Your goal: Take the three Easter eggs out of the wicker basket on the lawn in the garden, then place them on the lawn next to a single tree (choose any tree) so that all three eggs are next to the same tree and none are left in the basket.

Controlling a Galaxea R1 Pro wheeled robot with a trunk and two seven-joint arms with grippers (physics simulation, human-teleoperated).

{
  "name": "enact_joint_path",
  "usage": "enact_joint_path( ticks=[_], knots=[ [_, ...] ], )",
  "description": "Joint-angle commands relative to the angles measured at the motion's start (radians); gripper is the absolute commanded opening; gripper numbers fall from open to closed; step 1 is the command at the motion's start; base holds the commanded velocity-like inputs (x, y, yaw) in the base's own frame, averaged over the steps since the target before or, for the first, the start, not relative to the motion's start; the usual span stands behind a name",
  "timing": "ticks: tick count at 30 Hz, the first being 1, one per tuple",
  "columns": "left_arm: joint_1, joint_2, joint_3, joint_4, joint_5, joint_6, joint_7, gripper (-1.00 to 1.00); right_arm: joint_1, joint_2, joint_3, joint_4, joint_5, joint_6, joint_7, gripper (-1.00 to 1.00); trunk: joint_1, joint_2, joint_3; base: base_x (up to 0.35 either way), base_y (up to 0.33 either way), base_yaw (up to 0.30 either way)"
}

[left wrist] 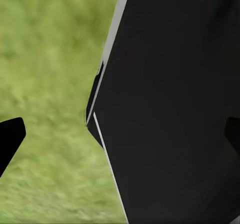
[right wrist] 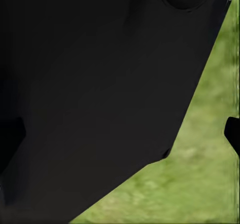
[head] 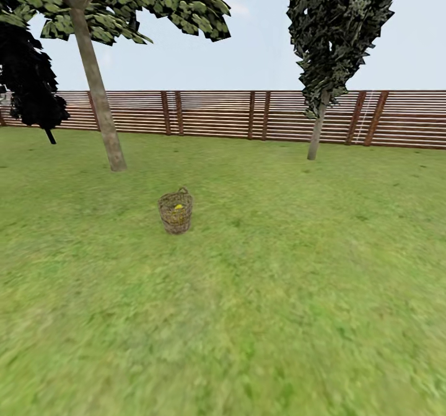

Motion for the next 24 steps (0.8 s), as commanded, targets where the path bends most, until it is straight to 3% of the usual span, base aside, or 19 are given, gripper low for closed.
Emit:
enact_joint_path(
  ticks=[1,14,24],
  knots=[
    [0.0,0.0,0.005,0.0,0.001,-0.003,0.001,1.0,0.0,0.0,0.007,0.001,0.003,-0.003,-0.001,1.0,0.0,0.0,0.0,0.252,-0.223,0.057],
    [0.0,0.0,0.005,0.0,0.001,-0.003,0.005,1.0,0.001,0.001,0.008,0.003,0.003,-0.021,-0.001,1.0,0.0,0.0,0.0,0.252,-0.223,0.015],
    [0.0,0.0,0.005,0.0,0.001,-0.003,0.007,1.0,0.001,-0.006,0.007,0.004,0.003,-0.021,-0.001,1.0,0.0,0.0,0.0,0.252,-0.223,0.127]
  ],
)
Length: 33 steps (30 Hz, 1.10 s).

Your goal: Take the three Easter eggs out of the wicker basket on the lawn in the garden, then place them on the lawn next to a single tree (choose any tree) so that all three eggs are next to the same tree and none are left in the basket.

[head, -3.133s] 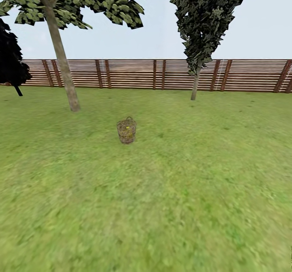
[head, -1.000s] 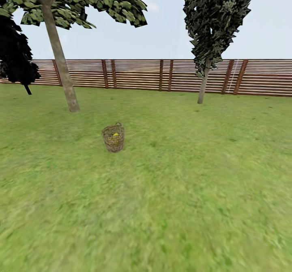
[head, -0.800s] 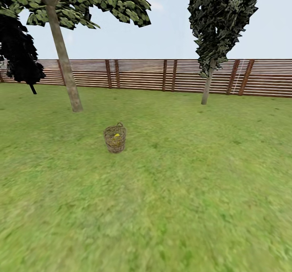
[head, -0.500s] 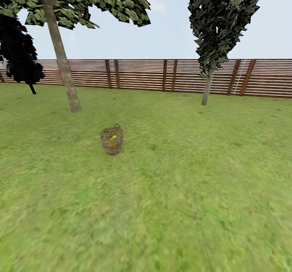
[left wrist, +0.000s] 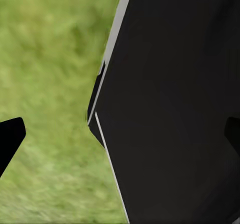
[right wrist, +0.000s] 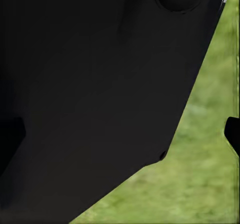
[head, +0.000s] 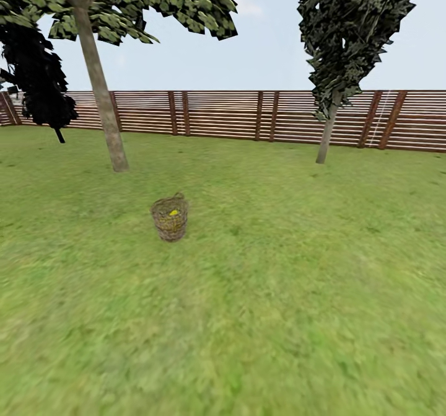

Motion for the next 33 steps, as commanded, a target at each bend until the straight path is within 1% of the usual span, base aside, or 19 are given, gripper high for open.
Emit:
enact_joint_path(
  ticks=[1,9,12,33],
  knots=[
    [0.0,0.0,0.005,0.0,0.001,-0.003,0.002,1.0,0.0,0.001,0.007,0.001,0.002,-0.004,-0.001,1.0,0.0,0.0,0.0,0.252,-0.223,0.038],
    [0.0,0.0,0.005,0.0,0.001,-0.003,0.003,1.0,0.0,0.003,0.008,0.001,0.002,-0.005,-0.001,1.0,0.0,0.0,0.0,0.252,-0.223,0.019],
    [0.0,0.0,0.005,0.0,0.001,-0.003,0.003,1.0,0.0,0.002,0.008,0.002,0.002,-0.005,-0.001,1.0,0.0,0.0,0.0,0.252,-0.223,0.147],
    [0.0,0.0,0.005,0.0,0.001,-0.001,0.003,1.0,0.001,0.002,0.009,0.008,0.004,-0.005,-0.001,1.0,0.0,0.0,0.0,0.28,-0.182,0.25]
  ],
)
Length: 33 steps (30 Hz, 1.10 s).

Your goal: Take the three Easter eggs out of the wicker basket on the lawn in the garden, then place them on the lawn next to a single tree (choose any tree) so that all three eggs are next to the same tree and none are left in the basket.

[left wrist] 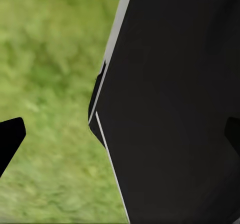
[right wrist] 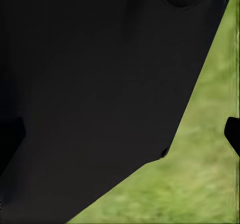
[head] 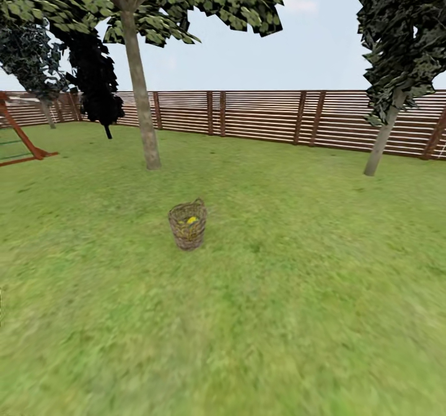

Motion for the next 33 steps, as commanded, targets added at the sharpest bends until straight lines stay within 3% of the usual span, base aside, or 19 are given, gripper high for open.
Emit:
enact_joint_path(
  ticks=[1,19,33],
  knots=[
    [0.0,0.0,0.005,0.0,0.001,-0.003,0.001,1.0,0.0,0.0,0.007,0.002,0.002,-0.005,-0.001,1.0,0.001,0.0,0.0,0.298,-0.153,0.113],
    [0.0,0.0,0.005,0.0,0.001,-0.003,0.001,1.0,0.0,0.0,0.006,0.003,0.002,-0.005,-0.001,1.0,0.001,0.0,0.0,0.299,-0.149,0.035],
    [0.0,0.0,0.005,0.0,0.001,-0.004,0.001,1.0,0.0,-0.002,0.007,0.005,0.002,-0.005,-0.001,1.0,0.001,0.0,-0.004,0.3,-0.146,0.243]
  ],
)
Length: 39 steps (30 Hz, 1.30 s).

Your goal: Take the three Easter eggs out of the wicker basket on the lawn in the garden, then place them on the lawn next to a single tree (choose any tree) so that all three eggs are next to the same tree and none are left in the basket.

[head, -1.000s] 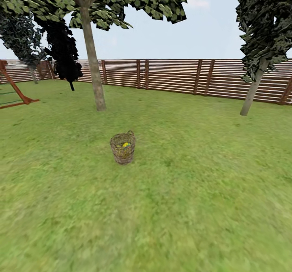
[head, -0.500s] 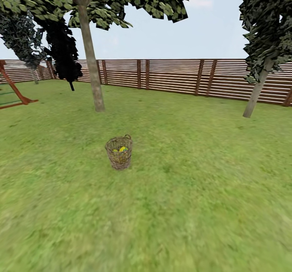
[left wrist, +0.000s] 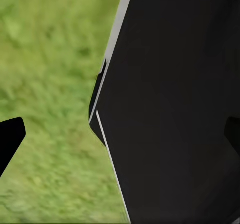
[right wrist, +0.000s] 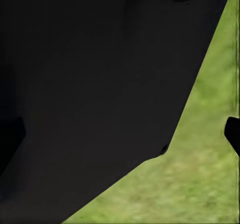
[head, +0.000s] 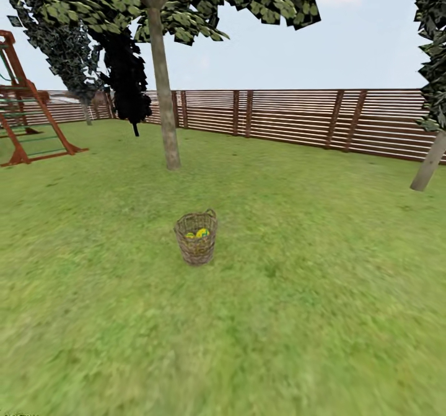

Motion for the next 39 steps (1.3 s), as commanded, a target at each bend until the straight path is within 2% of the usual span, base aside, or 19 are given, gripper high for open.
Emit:
enact_joint_path(
  ticks=[1,17,32,39],
  knots=[
    [0.0,0.0,0.005,0.0,0.001,-0.003,0.001,1.0,0.0,0.0,0.007,0.002,0.002,-0.005,-0.001,1.0,0.001,0.0,-0.001,0.3,-0.146,0.262],
    [0.0,-0.001,0.005,-0.001,0.001,-0.003,0.001,1.0,0.0,0.0,0.006,0.002,0.002,-0.005,-0.001,1.0,0.001,0.0,-0.003,0.3,-0.146,0.068],
    [0.0,-0.002,0.005,-0.002,0.001,-0.004,0.001,1.0,0.0,0.003,0.008,0.01,0.002,-0.005,-0.001,1.0,0.001,0.0,-0.003,0.294,-0.154,0.223],
    [0.0,-0.002,0.005,-0.002,0.001,-0.005,0.001,1.0,0.0,0.004,0.007,0.01,0.002,-0.006,-0.001,1.0,0.001,0.0,-0.003,0.27,-0.19,0.084]
  ],
)
